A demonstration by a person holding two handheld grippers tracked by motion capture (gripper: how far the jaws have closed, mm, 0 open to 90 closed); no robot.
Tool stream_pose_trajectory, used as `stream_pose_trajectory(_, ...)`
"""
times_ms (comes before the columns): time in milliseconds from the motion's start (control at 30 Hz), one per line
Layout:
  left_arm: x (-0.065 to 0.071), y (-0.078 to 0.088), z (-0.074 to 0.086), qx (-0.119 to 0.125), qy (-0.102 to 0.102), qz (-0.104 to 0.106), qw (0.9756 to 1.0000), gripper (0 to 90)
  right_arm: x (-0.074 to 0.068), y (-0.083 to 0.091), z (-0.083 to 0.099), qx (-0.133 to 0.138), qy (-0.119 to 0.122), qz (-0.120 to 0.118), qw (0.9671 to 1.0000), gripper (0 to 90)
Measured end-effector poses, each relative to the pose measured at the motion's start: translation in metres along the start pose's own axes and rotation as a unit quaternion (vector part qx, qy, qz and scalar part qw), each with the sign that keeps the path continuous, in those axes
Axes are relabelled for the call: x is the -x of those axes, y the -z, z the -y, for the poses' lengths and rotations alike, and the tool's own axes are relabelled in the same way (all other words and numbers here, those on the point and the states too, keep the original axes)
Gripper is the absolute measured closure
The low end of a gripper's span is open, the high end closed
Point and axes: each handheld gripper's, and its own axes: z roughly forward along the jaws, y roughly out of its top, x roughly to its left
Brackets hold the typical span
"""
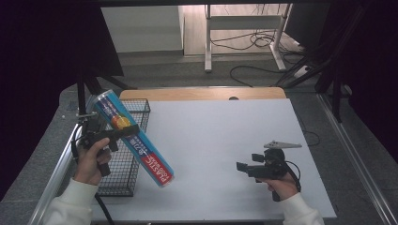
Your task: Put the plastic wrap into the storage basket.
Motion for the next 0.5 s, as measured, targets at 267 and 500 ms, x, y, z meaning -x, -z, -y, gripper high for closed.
stream_pose_trajectory(267, -0.012, 0.024, -0.006, 0.01, 0.007, -0.017, 0.9998, 31.9, 0.001, -0.001, 0.0, -0.001, -0.001, 0.003, 1.0, 12.7)
stream_pose_trajectory(500, -0.021, 0.042, -0.01, 0.01, 0.012, -0.036, 0.9992, 31.9, 0.002, -0.001, 0.001, -0.002, -0.002, 0.003, 1.0, 12.8)
